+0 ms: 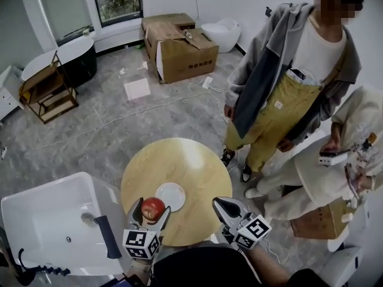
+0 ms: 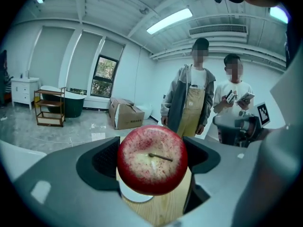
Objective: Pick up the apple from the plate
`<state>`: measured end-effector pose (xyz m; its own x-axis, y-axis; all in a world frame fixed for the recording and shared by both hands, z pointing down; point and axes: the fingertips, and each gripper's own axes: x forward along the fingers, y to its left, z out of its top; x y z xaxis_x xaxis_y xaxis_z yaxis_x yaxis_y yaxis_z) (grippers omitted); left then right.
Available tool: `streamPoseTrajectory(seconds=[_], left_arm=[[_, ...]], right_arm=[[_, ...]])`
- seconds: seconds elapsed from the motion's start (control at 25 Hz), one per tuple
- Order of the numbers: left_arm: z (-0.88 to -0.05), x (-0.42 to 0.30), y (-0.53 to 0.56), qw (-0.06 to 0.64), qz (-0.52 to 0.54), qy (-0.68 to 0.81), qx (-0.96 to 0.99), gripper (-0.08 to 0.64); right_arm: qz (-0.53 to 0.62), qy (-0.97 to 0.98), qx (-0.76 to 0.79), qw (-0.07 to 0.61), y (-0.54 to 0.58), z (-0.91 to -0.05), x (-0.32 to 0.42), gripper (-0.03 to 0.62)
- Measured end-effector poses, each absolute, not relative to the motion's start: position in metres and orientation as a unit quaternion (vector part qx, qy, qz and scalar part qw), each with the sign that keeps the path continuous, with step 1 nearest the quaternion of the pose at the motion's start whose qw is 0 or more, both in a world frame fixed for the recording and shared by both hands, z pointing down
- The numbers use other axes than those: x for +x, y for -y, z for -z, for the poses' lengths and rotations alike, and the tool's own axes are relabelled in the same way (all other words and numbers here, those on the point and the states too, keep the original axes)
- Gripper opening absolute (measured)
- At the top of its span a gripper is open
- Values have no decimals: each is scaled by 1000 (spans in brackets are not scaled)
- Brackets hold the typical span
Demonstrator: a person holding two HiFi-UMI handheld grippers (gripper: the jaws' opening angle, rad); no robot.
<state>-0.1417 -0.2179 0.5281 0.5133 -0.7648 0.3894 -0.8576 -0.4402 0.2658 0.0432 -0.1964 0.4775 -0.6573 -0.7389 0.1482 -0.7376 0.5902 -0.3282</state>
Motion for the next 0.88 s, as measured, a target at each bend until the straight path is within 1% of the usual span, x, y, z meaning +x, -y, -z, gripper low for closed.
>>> streamPoseTrajectory(seconds=[0.16, 0.52, 0.88], left_arm=[[-505, -168, 201, 205, -85, 511, 830, 414], [-475, -207, 166, 202, -36, 560, 802, 416], [-455, -234, 142, 184, -12, 604, 775, 417]], right_arm=[[179, -909, -377, 7, 206, -473, 19, 8], [169, -935, -311, 12, 212, -465, -20, 8], [162, -951, -263, 8, 216, -457, -53, 8]])
